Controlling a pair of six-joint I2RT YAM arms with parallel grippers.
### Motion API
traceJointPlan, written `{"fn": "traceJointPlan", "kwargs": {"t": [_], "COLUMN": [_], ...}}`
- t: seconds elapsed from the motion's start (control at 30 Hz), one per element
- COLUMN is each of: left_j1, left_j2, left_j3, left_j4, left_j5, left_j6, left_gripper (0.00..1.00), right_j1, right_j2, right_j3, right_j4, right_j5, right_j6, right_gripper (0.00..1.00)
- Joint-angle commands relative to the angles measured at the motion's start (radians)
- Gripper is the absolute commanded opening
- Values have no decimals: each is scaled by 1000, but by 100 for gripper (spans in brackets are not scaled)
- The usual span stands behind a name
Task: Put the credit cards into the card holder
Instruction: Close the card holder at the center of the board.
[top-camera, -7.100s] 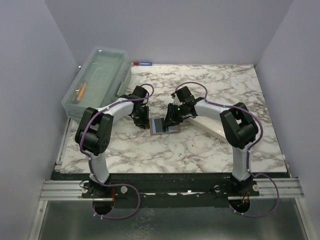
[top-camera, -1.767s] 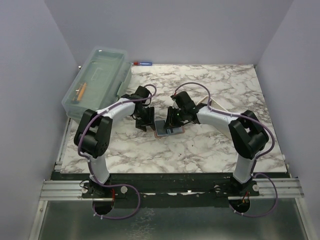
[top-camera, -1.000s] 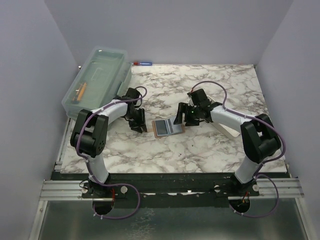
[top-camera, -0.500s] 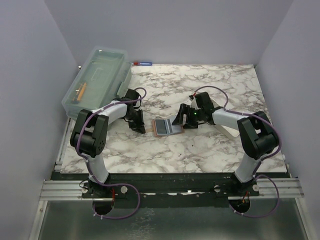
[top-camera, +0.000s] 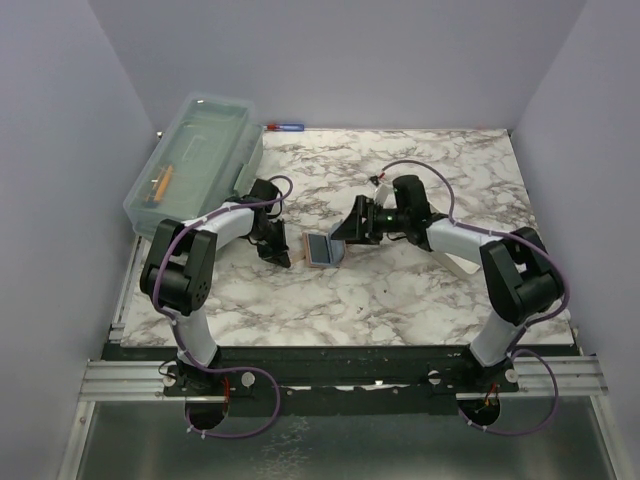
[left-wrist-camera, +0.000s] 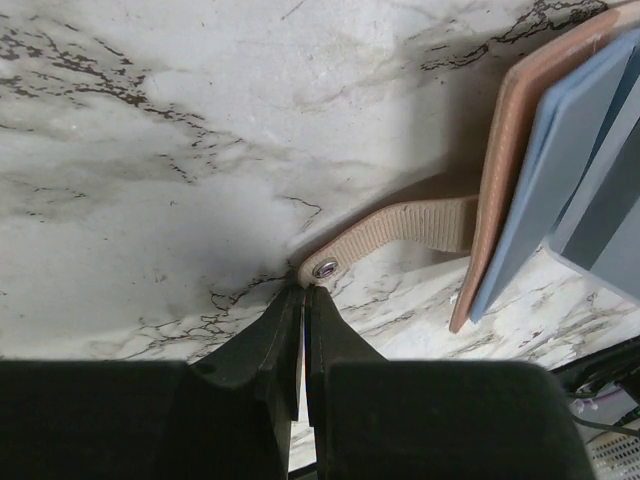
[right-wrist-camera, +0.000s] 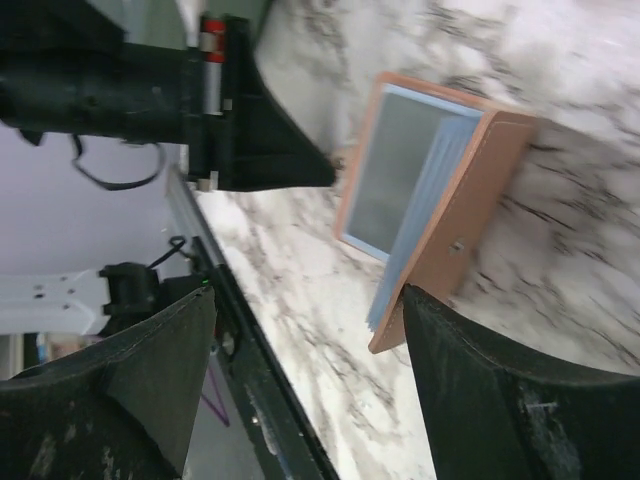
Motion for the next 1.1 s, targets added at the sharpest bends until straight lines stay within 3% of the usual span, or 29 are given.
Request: {"fn": "traceJointPlan", "kwargs": {"t": [0.0,0.13,0.2,0.37,0.47,0.6,0.67,0.97,1.0,1.07], "left_j1": [-3,-4,-3,-2,3,8,11,33,34,35], "left_j2": [-35,-58,-69,-117,-141,-176,-195,-243,-249,-269], "left_j3": [-18,-25,-32,-65,-70,-66,-69,-77,-82,-97], "left_j4": [16,8,2,-10,-21,-43,-52,-107,-107,-93], "left_j5": [8,-7,3,30,43,51,46,25,35,44], "left_j6": [-9,-18,-23,-39,-42,-49,-53,-48,-52,-66], "left_gripper": [10,11,13,13,12,5,3,0,5,25], "right_j1": [63,125,114,96,99,101,105,170,170,170], "right_j2": [91,234,210,140,166,155,183,303,304,297], "right_j3": [77,167,138,212,238,209,212,172,161,148], "right_j4": [163,236,243,-98,-194,-131,-108,76,92,97], "right_j5": [-160,-237,-217,-42,-8,-21,-50,-117,-116,-105], "right_j6": [107,231,237,-5,-97,-107,-90,46,57,61], "right_gripper": [78,76,76,79,75,72,65,47,46,46]}}
